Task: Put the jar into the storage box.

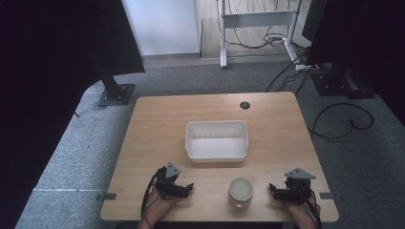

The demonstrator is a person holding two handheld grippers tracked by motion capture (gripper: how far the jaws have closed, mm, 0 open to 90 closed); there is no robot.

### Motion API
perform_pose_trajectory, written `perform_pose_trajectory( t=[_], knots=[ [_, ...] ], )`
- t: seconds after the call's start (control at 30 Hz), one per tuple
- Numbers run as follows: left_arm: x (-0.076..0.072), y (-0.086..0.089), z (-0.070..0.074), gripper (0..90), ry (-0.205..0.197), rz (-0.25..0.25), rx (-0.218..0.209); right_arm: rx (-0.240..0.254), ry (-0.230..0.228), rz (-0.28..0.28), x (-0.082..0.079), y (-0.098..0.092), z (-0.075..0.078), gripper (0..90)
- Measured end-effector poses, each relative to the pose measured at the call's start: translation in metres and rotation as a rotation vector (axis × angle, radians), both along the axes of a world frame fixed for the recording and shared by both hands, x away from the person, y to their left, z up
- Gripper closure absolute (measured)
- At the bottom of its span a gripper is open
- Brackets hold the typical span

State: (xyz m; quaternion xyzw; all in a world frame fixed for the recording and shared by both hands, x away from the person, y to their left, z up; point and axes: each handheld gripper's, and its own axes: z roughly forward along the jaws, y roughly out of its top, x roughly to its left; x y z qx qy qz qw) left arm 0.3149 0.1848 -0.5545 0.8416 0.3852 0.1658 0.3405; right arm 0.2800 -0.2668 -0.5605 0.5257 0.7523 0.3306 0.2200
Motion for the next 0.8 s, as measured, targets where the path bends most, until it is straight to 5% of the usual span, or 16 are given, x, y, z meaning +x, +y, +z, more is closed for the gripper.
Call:
perform_pose_trajectory(
  t=[0.8],
  knots=[
    [-0.0027,0.0030,0.0024,6.3,0.000,-0.014,0.001,-0.002,0.005,0.003,0.0017,-0.0014,-0.0003,5.7]
  ],
)
